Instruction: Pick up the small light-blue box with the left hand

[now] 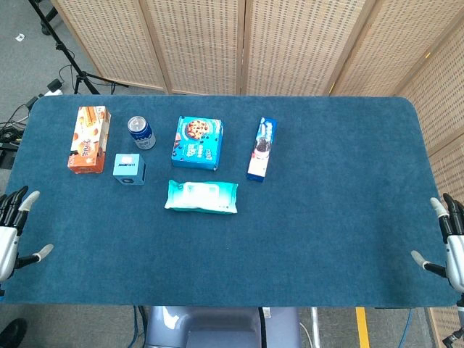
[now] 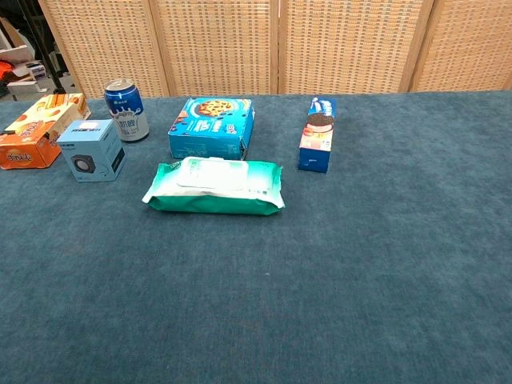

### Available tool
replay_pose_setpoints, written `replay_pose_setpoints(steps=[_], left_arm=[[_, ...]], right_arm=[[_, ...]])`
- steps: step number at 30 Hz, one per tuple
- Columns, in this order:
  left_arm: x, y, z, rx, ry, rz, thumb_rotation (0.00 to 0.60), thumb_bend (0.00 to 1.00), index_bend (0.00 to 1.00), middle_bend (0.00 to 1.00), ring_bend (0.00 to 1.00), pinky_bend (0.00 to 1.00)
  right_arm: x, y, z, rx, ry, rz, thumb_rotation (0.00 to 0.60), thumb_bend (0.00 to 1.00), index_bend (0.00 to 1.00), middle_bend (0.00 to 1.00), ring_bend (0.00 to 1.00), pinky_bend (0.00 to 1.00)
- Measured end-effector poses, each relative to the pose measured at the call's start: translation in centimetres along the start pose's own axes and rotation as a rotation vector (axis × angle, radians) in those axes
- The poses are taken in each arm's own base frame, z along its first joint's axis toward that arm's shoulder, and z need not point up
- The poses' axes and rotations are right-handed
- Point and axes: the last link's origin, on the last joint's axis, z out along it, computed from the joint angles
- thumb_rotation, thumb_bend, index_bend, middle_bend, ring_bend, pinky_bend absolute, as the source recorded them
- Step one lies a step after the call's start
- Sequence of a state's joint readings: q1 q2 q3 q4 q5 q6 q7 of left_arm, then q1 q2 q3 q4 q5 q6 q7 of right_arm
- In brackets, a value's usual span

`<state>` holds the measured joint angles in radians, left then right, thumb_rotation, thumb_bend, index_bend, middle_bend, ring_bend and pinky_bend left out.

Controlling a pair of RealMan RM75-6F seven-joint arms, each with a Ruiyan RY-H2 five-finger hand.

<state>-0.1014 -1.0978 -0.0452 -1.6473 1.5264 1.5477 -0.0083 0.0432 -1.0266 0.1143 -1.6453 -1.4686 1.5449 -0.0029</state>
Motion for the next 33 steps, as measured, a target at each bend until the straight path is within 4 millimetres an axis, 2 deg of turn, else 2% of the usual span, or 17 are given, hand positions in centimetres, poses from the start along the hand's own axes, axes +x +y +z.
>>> replay_pose_setpoints(steps=[10, 15, 25, 33], left_arm=[[-0.2, -0.3, 0.6, -0.011, -0.025, -0.011, 0.600, 0.00, 0.00, 0.00, 0.00, 0.00], [-0.8, -0.2, 2.5, -0.037, -0.077, -0.027, 0.600, 0.00, 0.00, 0.00, 0.00, 0.00], [-3.1, 0.4, 11.1, -0.114, -0.175, 0.025, 0.600, 0.00, 0.03, 0.00, 0.00, 0.00], [-6.8, 2.6, 17.5, -0.119, -0.310, 0.060, 0.600, 0.00, 0.04, 0.00, 0.00, 0.00]], right_arm=[[0.1, 0.1, 0.1, -0.004, 0.035, 0.048, 0.600, 0.00, 0.00, 0.00, 0.00, 0.00], [0.1, 0.4, 0.3, -0.005, 0.043, 0.064, 0.600, 0.00, 0.00, 0.00, 0.00, 0.00], [-0.5, 0.1, 0.5, -0.005, 0.029, 0.053, 0.600, 0.00, 0.00, 0.00, 0.00, 0.00], [-0.6, 0.6, 0.8, -0.029, 0.035, 0.052, 0.600, 0.00, 0.00, 0.00, 0.00, 0.00]])
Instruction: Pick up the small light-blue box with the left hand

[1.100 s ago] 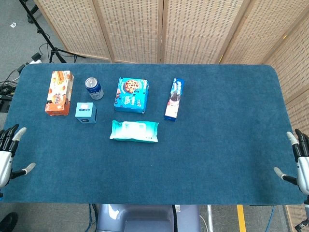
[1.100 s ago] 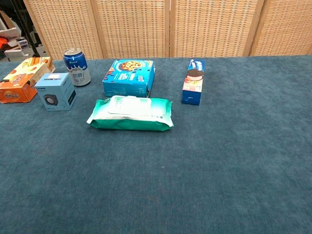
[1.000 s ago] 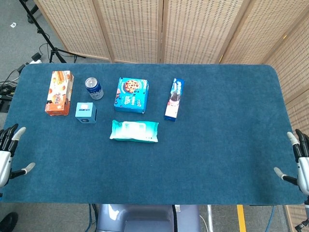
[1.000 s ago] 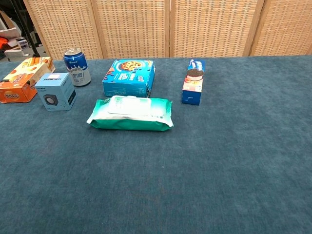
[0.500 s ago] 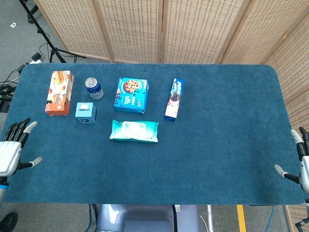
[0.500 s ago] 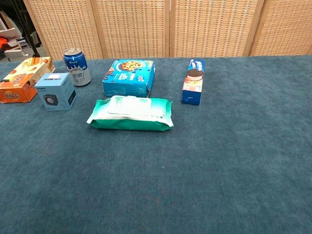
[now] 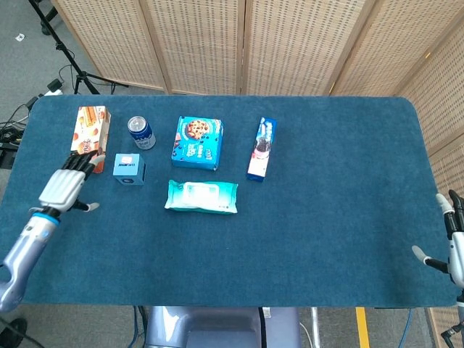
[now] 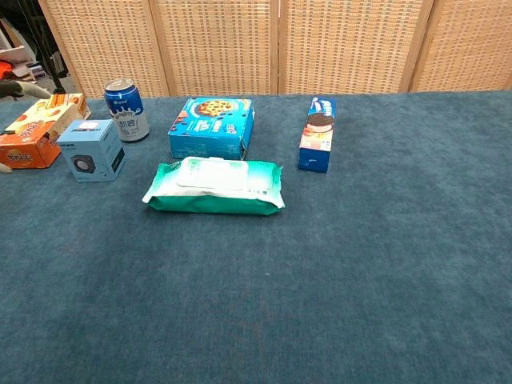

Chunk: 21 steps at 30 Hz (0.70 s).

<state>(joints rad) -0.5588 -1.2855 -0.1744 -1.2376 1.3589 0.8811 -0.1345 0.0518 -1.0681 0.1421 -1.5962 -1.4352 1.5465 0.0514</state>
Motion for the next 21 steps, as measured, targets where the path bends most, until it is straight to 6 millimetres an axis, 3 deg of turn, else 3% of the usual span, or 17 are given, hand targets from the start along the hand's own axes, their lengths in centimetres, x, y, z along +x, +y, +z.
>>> replay_pose_setpoints(steps=[8, 15, 18, 21], left_arm=[[-1.2, 2.4, 5.5, 0.008, -0.030, 0.009, 0.600, 0.00, 0.05, 0.00, 0.00, 0.00], [-2.2, 3.7, 7.8, 0.011, -0.055, 0.032, 0.600, 0.00, 0.13, 0.03, 0.01, 0.02], [-2.4, 4.1, 8.4, 0.009, -0.053, 0.044, 0.600, 0.00, 0.21, 0.20, 0.13, 0.15], [-2.6, 4.5, 8.8, 0.000, -0.048, 0.048, 0.600, 0.04, 0.36, 0.41, 0.31, 0.26]], right_arm=[[-0.4, 0.3, 0.5, -0.018, -0.012, -0.012, 0.600, 0.00, 0.00, 0.00, 0.00, 0.00], [-0.6, 0.6, 0.7, -0.036, -0.021, -0.011, 0.600, 0.00, 0.00, 0.00, 0.00, 0.00], [-0.6, 0.7, 0.8, -0.042, -0.021, -0.013, 0.600, 0.00, 0.00, 0.00, 0.00, 0.00], [-0.6, 0.7, 0.8, -0.048, -0.020, -0.015, 0.600, 0.00, 0.00, 0.00, 0.00, 0.00]])
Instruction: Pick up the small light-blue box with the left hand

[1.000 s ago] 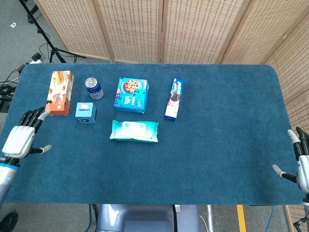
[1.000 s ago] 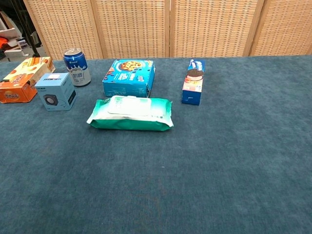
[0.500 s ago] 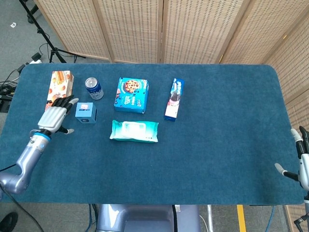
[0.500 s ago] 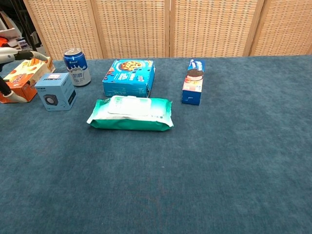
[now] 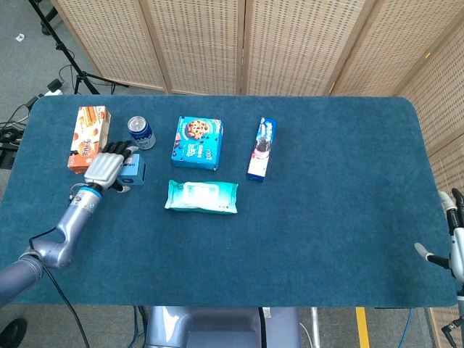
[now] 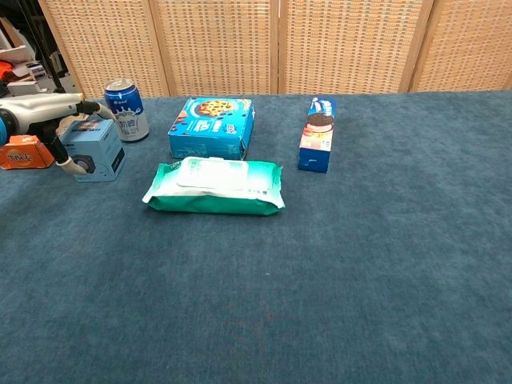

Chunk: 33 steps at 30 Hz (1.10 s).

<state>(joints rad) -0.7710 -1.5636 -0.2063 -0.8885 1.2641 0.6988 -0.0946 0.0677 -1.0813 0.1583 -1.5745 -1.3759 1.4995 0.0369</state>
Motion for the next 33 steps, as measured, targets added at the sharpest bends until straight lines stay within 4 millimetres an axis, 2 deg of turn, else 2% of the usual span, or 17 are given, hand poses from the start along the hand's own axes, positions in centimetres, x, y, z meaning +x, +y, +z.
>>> replay_pose_setpoints(steps=[2, 4, 10, 15, 19, 23, 26, 31, 33], left_arm=[[0.0, 0.2, 0.0, -0.007, 0.012, -0.001, 0.600, 0.10, 0.42, 0.47, 0.37, 0.29], [0.1, 0.2, 0.0, -0.014, 0.024, -0.006, 0.600, 0.13, 0.44, 0.48, 0.38, 0.30], [1.3, 0.2, -1.5, -0.054, 0.065, -0.042, 0.600, 0.13, 0.44, 0.48, 0.38, 0.30], [3.1, 0.1, -4.5, -0.103, 0.090, -0.065, 0.600, 0.13, 0.44, 0.48, 0.38, 0.30], [3.6, 0.0, -7.7, -0.113, 0.069, -0.082, 0.600, 0.13, 0.44, 0.48, 0.38, 0.30], [3.1, -0.7, -11.4, -0.083, 0.032, -0.084, 0.600, 0.13, 0.44, 0.48, 0.38, 0.30], [2.2, -1.4, -13.4, -0.043, 0.008, -0.068, 0.600, 0.14, 0.44, 0.48, 0.38, 0.30], [0.4, -1.8, -14.7, 0.003, -0.031, -0.077, 0.600, 0.14, 0.44, 0.48, 0.38, 0.30], [-0.7, -1.6, -14.8, 0.006, -0.057, -0.081, 0.600, 0.12, 0.44, 0.44, 0.37, 0.30]], right_arm=[[0.0, 0.0, 0.0, -0.003, 0.000, 0.001, 0.600, 0.00, 0.00, 0.00, 0.00, 0.00], [0.0, 0.0, 0.0, -0.002, 0.000, 0.005, 0.600, 0.00, 0.00, 0.00, 0.00, 0.00], [0.2, 0.0, -0.2, 0.000, 0.005, 0.021, 0.600, 0.00, 0.00, 0.00, 0.00, 0.00], [0.3, -0.2, -0.4, 0.008, 0.007, 0.026, 0.600, 0.00, 0.00, 0.00, 0.00, 0.00], [0.3, -0.2, -0.4, 0.012, 0.006, 0.033, 0.600, 0.00, 0.00, 0.00, 0.00, 0.00], [0.4, -0.2, -0.5, 0.015, 0.004, 0.037, 0.600, 0.00, 0.00, 0.00, 0.00, 0.00], [0.4, -0.2, -0.5, 0.018, 0.003, 0.042, 0.600, 0.00, 0.00, 0.00, 0.00, 0.00], [0.6, -0.2, -0.5, 0.019, 0.007, 0.052, 0.600, 0.00, 0.00, 0.00, 0.00, 0.00], [0.7, 0.0, -0.5, 0.015, 0.004, 0.056, 0.600, 0.00, 0.00, 0.00, 0.00, 0.00]])
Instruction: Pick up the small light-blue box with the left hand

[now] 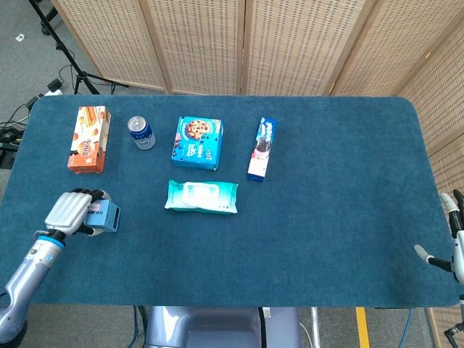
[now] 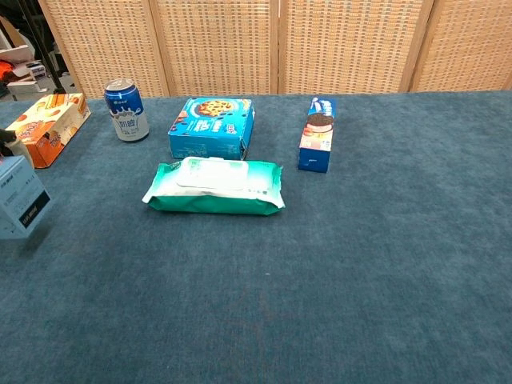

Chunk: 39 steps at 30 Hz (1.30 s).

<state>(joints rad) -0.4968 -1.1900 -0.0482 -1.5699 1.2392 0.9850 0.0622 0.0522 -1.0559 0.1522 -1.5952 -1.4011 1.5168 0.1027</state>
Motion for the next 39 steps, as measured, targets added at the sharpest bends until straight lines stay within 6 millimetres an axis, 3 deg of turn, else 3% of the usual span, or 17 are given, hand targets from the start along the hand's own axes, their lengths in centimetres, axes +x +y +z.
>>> replay_pose_setpoints(steps=[1, 4, 6, 17, 24, 26, 31, 39], left_arm=[[-0.5, 0.1, 0.0, -0.001, -0.017, 0.000, 0.600, 0.09, 0.40, 0.36, 0.32, 0.30], [-1.1, 0.0, -0.1, -0.004, -0.061, 0.003, 0.600, 0.00, 0.15, 0.05, 0.05, 0.18], [-1.2, 0.1, -0.3, -0.013, -0.084, -0.011, 0.600, 0.00, 0.05, 0.00, 0.00, 0.12], [-0.4, 1.5, -3.2, -0.070, -0.039, 0.060, 0.600, 0.00, 0.01, 0.00, 0.00, 0.10], [-1.3, 2.2, -3.2, 0.000, -0.053, 0.149, 0.600, 0.00, 0.01, 0.00, 0.01, 0.12], [-1.7, 2.7, -2.9, 0.017, -0.063, 0.165, 0.600, 0.00, 0.03, 0.05, 0.06, 0.16], [-2.2, 4.1, -2.0, 0.030, -0.045, 0.177, 0.600, 0.00, 0.26, 0.34, 0.30, 0.33], [-1.9, 4.5, -1.8, 0.044, 0.013, 0.182, 0.600, 0.00, 0.35, 0.41, 0.36, 0.40]], right_arm=[[0.0, 0.0, 0.0, -0.001, 0.000, 0.001, 0.600, 0.00, 0.00, 0.00, 0.00, 0.00], [0.2, 0.1, 0.0, -0.005, 0.003, 0.005, 0.600, 0.00, 0.00, 0.00, 0.00, 0.00], [0.2, 0.2, 0.0, -0.009, 0.004, 0.009, 0.600, 0.00, 0.00, 0.00, 0.00, 0.00], [0.5, 0.2, -0.1, -0.010, 0.003, 0.020, 0.600, 0.00, 0.00, 0.00, 0.00, 0.00], [0.6, 0.5, 0.0, -0.020, 0.001, 0.030, 0.600, 0.00, 0.00, 0.00, 0.00, 0.00], [0.5, 0.6, 0.1, -0.025, -0.005, 0.030, 0.600, 0.00, 0.00, 0.00, 0.00, 0.00], [0.5, 0.7, 0.2, -0.030, -0.005, 0.030, 0.600, 0.00, 0.00, 0.00, 0.00, 0.00], [0.5, 0.7, 0.2, -0.029, -0.005, 0.031, 0.600, 0.00, 0.00, 0.00, 0.00, 0.00]])
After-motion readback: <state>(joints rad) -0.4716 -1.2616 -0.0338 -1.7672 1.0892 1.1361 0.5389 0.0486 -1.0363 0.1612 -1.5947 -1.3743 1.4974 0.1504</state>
